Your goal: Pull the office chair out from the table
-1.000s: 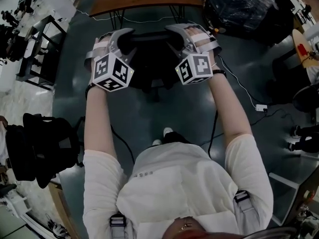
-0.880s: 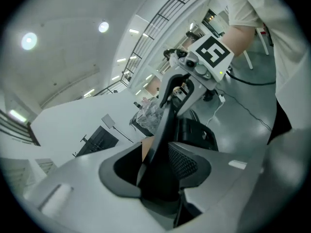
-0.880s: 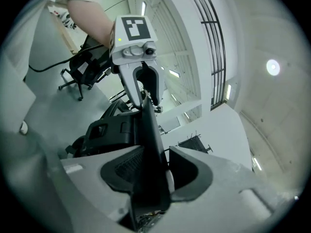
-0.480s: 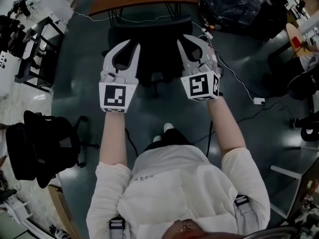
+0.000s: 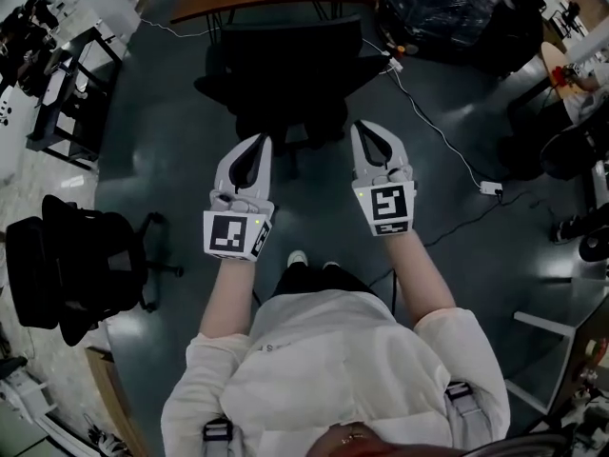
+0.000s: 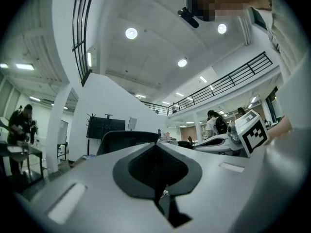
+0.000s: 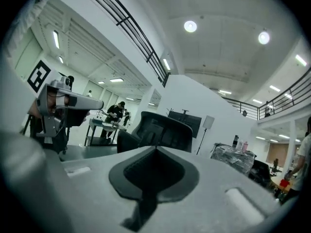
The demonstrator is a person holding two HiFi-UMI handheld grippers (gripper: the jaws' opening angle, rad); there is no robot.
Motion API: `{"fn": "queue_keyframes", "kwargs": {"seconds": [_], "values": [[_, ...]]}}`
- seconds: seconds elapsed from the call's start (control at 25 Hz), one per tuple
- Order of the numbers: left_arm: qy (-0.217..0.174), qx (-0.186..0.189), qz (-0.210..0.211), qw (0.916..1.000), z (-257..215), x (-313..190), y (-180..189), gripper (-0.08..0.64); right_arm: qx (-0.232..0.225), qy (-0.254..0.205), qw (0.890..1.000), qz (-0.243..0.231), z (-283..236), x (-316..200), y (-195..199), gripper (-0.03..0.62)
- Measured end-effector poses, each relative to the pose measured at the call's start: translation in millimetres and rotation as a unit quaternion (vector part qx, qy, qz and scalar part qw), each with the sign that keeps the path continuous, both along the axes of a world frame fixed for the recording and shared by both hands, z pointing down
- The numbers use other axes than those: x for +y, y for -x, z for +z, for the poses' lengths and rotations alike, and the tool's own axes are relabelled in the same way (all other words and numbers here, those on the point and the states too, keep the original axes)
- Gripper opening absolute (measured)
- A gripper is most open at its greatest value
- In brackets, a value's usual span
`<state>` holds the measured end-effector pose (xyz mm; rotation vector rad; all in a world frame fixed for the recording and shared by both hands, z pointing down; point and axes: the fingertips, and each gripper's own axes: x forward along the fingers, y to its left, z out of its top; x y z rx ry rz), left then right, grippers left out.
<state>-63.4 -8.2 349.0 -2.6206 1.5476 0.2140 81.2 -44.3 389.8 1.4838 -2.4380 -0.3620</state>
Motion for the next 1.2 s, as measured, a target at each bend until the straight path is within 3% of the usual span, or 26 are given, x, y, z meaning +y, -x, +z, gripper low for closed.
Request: {"fn": "queue_keyframes", "kwargs": {"seconds": [0.32, 0.76, 0.96, 1.2], "values": [[0.027, 0.04, -0.029, 0.9984, 19.5, 67.1, -36.3, 0.017, -0.02, 0.046, 0.998, -0.036, 38.7, 67.4, -30.7, -0.008], [0.058, 0.017, -0.034, 0.9976, 48.3, 136.5, -90.4, 0.017, -0.05, 0.082, 0.993, -0.067, 64.3, 147.9, -74.7, -0.009], [0.064, 0.018, -0.021, 0.9976, 52.6, 161.0, -86.5, 0.017, -0.051, 0.092, 0.992, -0.062, 71.4, 174.3, -70.1, -0.009], [0.057, 0.03, -0.015, 0.9978, 53.8, 197.4, -57.4, 0.017, -0.052, 0.092, 0.993, -0.053, 76.4, 214.2, -42.9, -0.009]]}}
